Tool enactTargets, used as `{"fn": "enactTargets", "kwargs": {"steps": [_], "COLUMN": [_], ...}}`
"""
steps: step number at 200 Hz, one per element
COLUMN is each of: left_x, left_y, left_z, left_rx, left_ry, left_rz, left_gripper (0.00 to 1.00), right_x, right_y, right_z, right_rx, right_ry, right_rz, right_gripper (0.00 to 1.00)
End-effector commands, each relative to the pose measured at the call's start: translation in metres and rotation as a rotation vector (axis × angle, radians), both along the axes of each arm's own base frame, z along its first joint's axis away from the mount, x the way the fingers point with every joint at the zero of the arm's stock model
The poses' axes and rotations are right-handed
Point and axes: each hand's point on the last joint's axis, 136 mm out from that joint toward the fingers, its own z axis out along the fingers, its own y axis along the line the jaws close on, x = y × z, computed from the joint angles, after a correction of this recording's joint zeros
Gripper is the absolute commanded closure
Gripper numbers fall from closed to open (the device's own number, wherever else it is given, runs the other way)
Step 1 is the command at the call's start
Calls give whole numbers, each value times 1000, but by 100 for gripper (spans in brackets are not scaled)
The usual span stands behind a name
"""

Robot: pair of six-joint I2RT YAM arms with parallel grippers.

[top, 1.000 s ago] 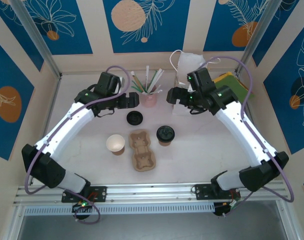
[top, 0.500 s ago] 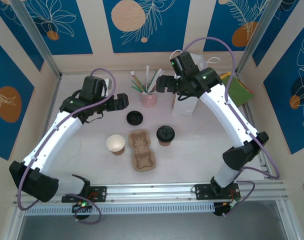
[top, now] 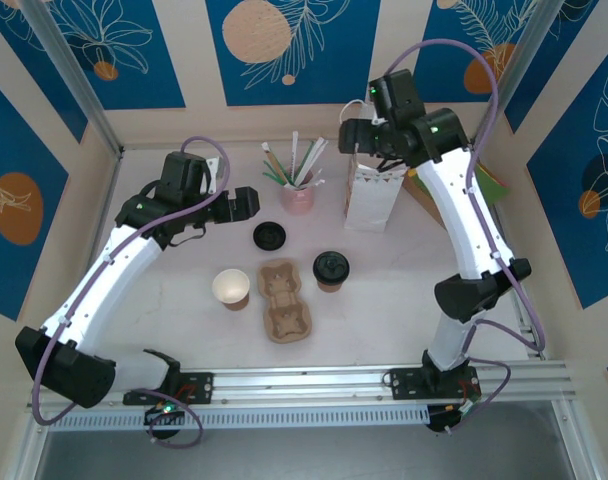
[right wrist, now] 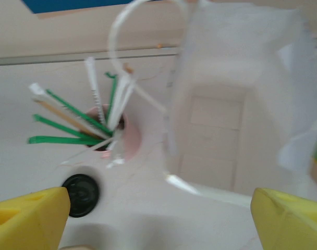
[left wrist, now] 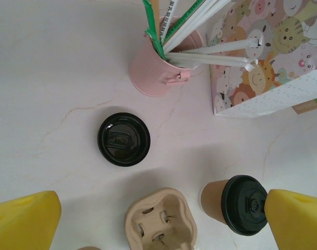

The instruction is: Pack the takeout coffee

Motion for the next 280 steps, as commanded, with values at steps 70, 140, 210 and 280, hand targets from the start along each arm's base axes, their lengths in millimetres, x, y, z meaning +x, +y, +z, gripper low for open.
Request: {"fn": "enactTargets", "kwargs": {"steps": [70, 140, 210, 280], "left_x": [19, 24, 22, 17], "left_y": [-18, -18, -17, -22], "left_z": [7, 2, -4, -8], "left_rx": [-54, -34, -25, -55], "left_ry": [-11, -1, 17, 31], "left_rz": [-53, -49, -55, -78], "left_gripper": [0, 0, 0, 0], "right_x": [22, 48, 32, -37], "right_y": [-87, -98, -89, -84], "right_z": [-63, -106, -121, -128], "right_rx": [-40, -13, -14, -40], "right_ry": [200, 303, 347, 369], "right_rz": [-160, -175, -121, -43], "right_gripper": [39, 56, 94, 100]}}
